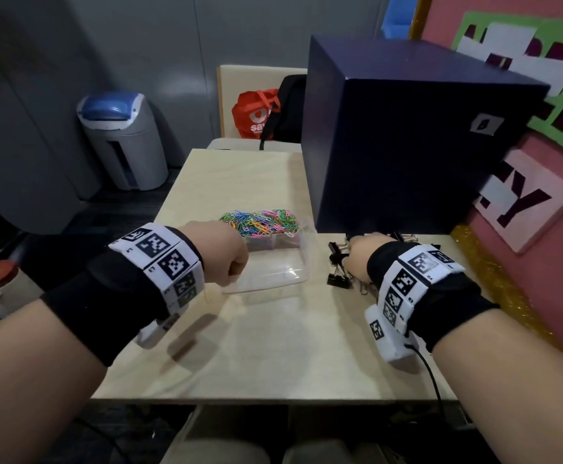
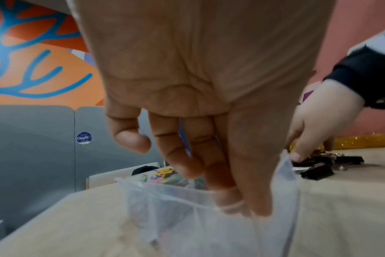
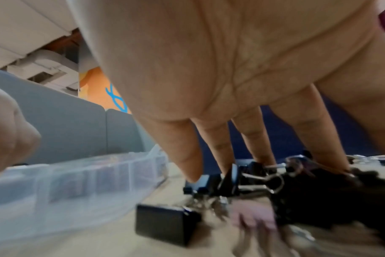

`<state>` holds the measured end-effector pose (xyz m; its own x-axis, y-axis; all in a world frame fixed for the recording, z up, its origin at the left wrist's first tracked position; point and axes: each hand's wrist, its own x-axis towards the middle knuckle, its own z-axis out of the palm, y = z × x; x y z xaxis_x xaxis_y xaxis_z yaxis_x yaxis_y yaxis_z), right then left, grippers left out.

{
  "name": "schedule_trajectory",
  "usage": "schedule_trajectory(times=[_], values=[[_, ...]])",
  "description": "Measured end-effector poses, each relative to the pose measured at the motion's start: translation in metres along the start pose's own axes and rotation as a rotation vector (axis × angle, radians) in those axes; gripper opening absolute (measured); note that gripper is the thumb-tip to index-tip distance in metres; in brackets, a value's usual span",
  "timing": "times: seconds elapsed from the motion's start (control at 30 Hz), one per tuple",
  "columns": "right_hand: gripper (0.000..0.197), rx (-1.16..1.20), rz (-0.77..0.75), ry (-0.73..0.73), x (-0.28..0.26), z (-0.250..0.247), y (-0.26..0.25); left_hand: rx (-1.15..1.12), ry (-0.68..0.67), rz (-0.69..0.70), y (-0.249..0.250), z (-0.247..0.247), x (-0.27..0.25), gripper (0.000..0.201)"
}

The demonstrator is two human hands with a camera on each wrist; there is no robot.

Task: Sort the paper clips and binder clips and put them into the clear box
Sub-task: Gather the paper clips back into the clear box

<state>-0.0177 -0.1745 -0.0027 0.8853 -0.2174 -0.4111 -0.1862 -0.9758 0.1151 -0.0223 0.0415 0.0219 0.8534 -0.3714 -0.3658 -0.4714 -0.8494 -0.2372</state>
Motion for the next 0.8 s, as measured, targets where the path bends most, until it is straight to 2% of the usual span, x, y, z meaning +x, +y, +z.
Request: schedule_trajectory(times=[0.07,0.13,0.23,0.33,0.43,0.57,0.67,0.8], values=[[0.044,0.063,-0.016,0.079,0.001,-0.003,-0.001,0.032,-0.031,0.002,-0.001,-0.001,-0.002,0.016],[0.036,0.199,-0.057,0.251,-0.005,-0.006,0.0,0.015,-0.061,0.006,-0.002,0.0,-0.002,0.018],[0.026,0.375,-0.231,0.354,-0.017,-0.01,-0.012,-0.183,-0.046,0.018,-0.003,-0.002,-0.001,0.02],[0.021,0.385,-0.28,0.291,-0.022,-0.003,-0.031,-0.375,0.153,-0.037,0.0,-0.001,0.006,0.018],[0.031,0.216,-0.208,0.197,-0.022,0.005,-0.042,-0.436,0.31,-0.167,0.012,0.004,0.015,0.023],[0.047,0.137,-0.146,0.092,-0.019,0.011,-0.051,-0.386,0.353,-0.276,0.03,0.015,0.021,0.034],[0.053,0.088,-0.133,0.001,-0.013,0.012,-0.055,-0.345,0.391,-0.287,0.032,0.023,0.026,0.034],[0.053,0.017,-0.112,-0.051,-0.008,0.009,-0.06,-0.336,0.402,-0.269,0.032,0.025,0.029,0.031]])
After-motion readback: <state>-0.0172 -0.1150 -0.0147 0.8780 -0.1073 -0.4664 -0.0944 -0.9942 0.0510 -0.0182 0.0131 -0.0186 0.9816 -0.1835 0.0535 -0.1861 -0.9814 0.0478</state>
